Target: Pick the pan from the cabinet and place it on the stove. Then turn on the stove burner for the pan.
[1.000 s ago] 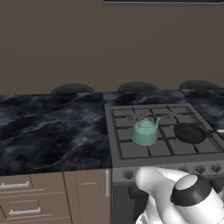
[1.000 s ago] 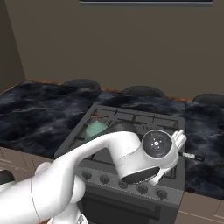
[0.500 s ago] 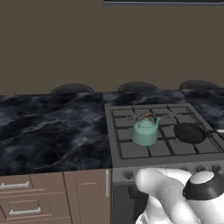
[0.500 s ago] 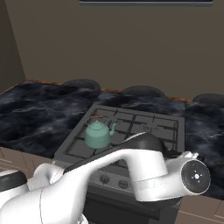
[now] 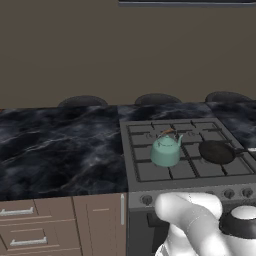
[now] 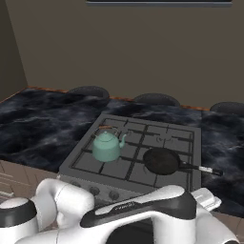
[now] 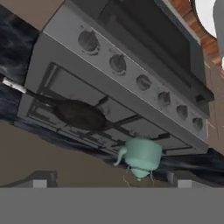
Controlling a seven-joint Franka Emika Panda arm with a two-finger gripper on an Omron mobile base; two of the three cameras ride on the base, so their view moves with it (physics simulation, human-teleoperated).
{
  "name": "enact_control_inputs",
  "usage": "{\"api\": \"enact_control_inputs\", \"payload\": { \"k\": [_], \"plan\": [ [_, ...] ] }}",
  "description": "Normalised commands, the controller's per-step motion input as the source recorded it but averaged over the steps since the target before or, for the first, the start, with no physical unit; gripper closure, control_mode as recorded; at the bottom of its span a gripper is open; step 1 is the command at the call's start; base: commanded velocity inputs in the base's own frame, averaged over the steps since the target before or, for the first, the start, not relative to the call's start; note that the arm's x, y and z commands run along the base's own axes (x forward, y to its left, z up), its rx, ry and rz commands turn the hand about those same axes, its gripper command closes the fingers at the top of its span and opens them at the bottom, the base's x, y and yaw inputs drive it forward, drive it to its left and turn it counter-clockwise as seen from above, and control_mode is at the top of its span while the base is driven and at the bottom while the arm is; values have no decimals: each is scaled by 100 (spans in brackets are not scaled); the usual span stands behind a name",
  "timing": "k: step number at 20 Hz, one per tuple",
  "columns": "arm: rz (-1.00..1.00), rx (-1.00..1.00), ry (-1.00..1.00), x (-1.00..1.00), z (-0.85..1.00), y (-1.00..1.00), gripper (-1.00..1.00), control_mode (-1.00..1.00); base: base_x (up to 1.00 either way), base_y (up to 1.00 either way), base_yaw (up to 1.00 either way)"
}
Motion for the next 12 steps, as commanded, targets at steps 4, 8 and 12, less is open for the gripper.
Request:
{"api": "enact_control_inputs", "payload": {
  "k": [4, 8, 12],
  "plan": [
    [-18, 18, -29, 0, -57, 56, -100, -100, 0, 0, 0],
    [-21, 17, -27, 0, -52, 64, -100, -100, 0, 0, 0],
    [-25, 13, -15, 0, -37, 38, -100, -100, 0, 0, 0]
  ]
}}
